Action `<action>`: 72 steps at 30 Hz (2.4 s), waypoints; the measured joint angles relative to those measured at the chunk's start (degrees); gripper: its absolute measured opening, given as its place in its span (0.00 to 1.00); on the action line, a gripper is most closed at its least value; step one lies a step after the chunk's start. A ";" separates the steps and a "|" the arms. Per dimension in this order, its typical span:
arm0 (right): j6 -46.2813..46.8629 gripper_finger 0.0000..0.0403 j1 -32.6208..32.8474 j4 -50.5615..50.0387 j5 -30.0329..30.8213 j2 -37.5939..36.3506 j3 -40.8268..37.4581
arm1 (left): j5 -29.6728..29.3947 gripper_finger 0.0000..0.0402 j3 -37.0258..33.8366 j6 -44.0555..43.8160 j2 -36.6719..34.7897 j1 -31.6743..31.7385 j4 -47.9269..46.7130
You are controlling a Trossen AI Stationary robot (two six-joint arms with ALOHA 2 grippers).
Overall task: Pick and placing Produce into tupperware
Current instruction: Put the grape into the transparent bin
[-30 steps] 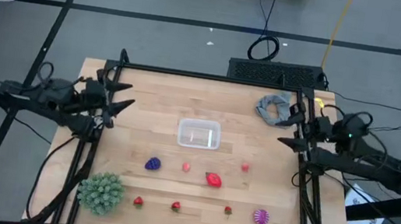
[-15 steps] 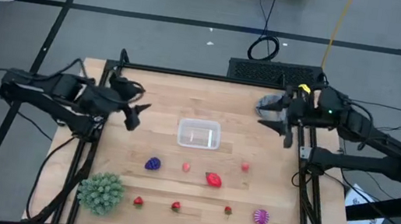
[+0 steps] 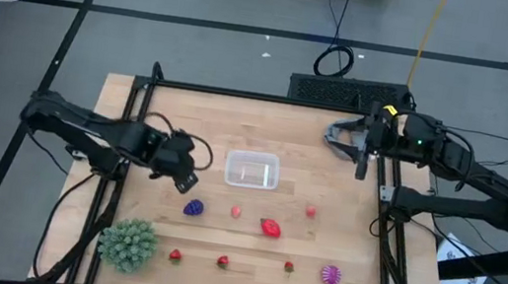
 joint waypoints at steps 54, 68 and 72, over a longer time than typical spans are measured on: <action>4.11 0.48 0.04 -1.19 -0.17 -0.41 0.04 | -10.50 0.62 -0.02 -19.23 6.55 -17.61 6.13; 4.11 0.48 0.04 -3.99 -0.17 -0.41 0.04 | -8.49 0.63 -0.11 -19.91 10.20 -19.76 7.45; 4.11 0.48 0.04 -4.21 -0.17 -0.39 0.04 | -5.89 0.69 -0.09 -16.74 12.25 -19.72 9.25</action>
